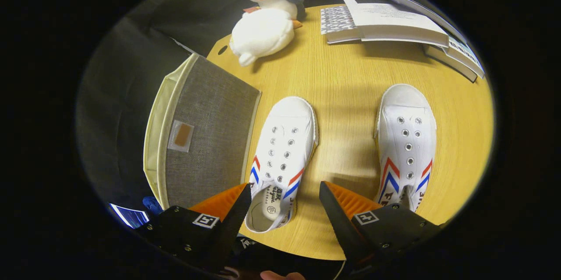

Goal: Open the storage box then place both shoes into the box .Put the left shoe in first, then the right shoe, with the right side of both shoes facing outward in a uniform manner.

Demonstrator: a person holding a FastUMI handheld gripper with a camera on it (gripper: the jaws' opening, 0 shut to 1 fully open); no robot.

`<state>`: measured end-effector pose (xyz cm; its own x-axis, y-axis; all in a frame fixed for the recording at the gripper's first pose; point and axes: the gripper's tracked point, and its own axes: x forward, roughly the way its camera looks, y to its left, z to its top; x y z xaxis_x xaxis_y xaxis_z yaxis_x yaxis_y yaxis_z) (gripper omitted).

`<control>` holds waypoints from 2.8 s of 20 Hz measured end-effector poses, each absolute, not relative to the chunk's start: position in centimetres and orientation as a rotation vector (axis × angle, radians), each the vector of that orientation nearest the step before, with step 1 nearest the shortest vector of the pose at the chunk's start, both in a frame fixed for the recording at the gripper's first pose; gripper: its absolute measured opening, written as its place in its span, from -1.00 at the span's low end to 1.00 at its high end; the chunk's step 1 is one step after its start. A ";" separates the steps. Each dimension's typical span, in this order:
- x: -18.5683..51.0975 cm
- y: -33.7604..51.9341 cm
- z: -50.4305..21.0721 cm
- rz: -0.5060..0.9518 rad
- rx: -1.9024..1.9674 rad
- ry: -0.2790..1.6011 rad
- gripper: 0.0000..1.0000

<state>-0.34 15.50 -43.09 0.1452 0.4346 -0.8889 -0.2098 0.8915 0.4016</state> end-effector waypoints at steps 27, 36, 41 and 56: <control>5.6 14.9 -40.5 0.404 0.214 1.349 -0.90; 7.6 21.3 -34.4 0.622 0.197 1.215 -0.90; 8.4 28.2 -35.1 0.712 0.075 1.221 -0.90; 8.0 34.6 -50.7 0.547 -0.268 1.459 -0.90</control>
